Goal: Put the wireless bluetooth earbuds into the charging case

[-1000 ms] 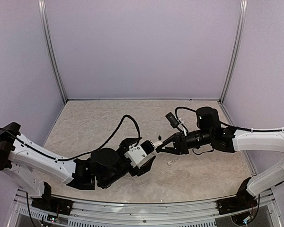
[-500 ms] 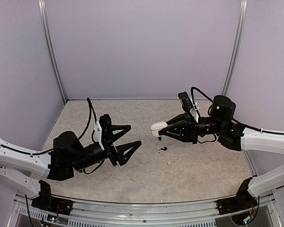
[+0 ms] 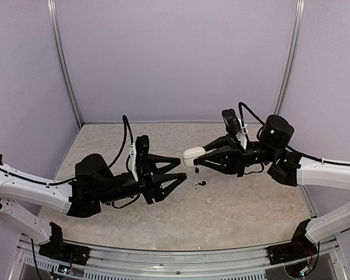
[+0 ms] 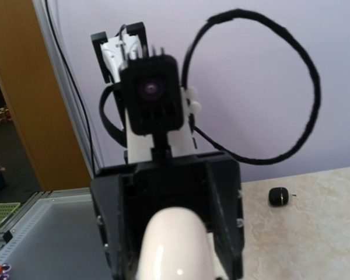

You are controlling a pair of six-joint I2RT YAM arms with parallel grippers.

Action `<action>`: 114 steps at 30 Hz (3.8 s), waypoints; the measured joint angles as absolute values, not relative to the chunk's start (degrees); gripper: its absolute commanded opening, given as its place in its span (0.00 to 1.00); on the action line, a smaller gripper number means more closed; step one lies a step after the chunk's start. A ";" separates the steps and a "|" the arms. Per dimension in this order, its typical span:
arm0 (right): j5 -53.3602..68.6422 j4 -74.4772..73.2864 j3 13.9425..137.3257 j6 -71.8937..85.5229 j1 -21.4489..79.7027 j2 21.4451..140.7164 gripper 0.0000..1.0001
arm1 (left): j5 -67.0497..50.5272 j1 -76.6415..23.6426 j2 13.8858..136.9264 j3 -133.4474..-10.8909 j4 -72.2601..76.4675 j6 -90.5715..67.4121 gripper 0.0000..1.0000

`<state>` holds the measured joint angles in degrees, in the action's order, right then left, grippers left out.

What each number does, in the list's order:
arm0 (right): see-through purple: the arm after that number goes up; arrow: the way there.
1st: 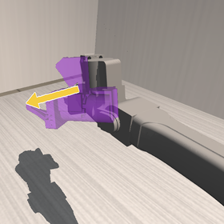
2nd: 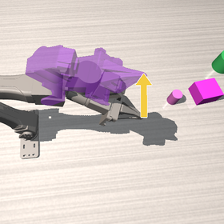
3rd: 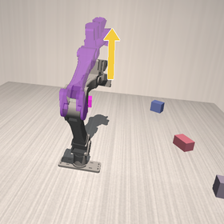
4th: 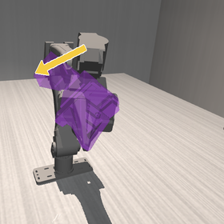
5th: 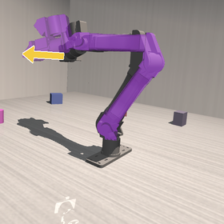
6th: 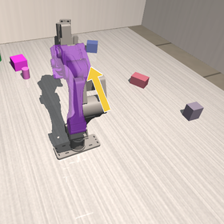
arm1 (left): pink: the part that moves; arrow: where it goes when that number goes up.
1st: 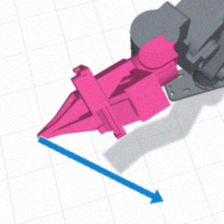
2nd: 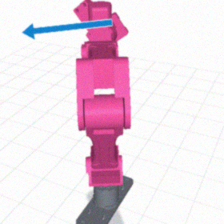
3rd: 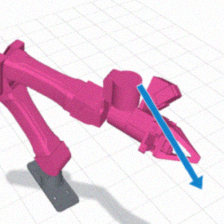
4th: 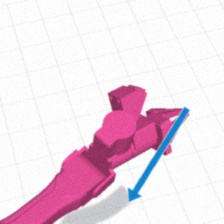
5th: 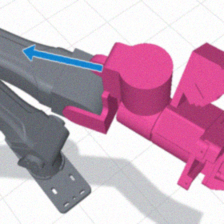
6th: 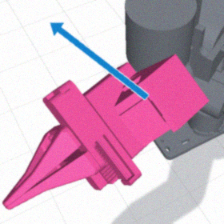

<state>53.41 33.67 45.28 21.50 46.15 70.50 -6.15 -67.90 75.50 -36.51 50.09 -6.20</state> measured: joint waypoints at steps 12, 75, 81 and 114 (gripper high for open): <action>52.51 35.77 45.25 21.67 47.18 71.07 0.17 | -6.66 -67.83 78.28 -39.92 50.35 -6.13 0.48; 49.25 16.71 46.26 12.71 47.94 66.67 0.28 | -17.69 -64.14 79.90 -45.45 39.29 -5.34 0.10; 48.99 15.97 46.28 11.57 47.94 66.70 0.21 | -17.93 -64.14 80.01 -45.45 38.52 -5.08 0.11; 47.24 20.51 46.30 15.14 47.94 66.76 0.22 | -17.10 -63.66 79.33 -42.74 41.41 -3.07 0.47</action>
